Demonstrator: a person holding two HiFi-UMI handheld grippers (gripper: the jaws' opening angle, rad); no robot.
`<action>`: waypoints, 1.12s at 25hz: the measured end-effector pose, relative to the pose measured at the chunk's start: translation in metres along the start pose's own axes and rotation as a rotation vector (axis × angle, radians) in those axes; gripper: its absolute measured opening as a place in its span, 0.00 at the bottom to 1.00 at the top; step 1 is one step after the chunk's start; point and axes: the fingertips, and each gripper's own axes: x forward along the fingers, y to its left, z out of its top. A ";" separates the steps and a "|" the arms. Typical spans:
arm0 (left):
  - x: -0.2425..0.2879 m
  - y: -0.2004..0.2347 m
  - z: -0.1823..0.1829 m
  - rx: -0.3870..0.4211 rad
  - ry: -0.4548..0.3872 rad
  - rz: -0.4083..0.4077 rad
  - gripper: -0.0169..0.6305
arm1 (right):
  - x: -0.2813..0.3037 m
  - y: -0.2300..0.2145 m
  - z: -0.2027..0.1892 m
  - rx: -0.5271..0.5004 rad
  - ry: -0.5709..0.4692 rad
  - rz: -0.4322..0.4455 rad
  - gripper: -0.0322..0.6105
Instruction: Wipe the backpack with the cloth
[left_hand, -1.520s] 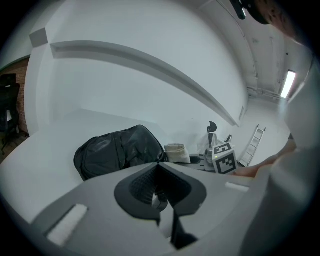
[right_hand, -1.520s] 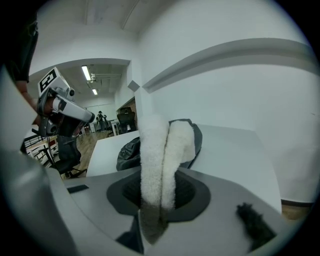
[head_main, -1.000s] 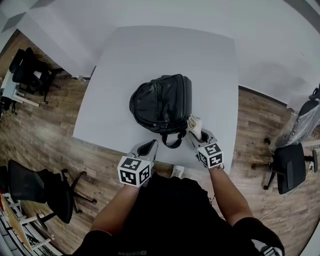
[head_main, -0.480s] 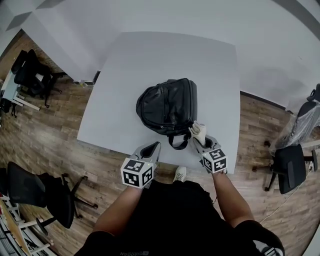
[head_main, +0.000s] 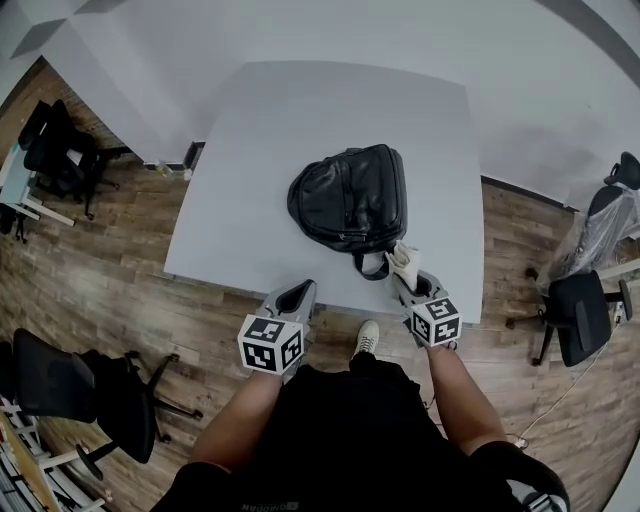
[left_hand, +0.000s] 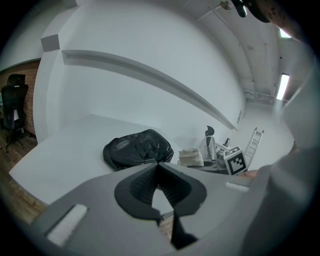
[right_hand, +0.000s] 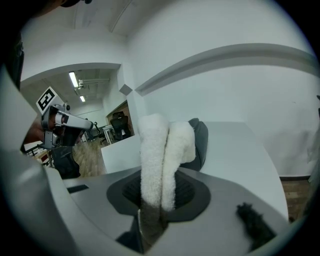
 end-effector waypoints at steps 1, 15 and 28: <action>-0.007 0.002 -0.001 0.003 -0.008 0.001 0.04 | -0.003 0.007 0.001 0.007 -0.005 0.002 0.19; -0.098 0.014 -0.049 0.028 -0.017 -0.050 0.04 | -0.060 0.123 0.002 0.139 -0.093 0.005 0.19; -0.134 -0.013 -0.074 0.048 0.000 -0.156 0.04 | -0.108 0.198 -0.021 0.176 -0.073 -0.020 0.19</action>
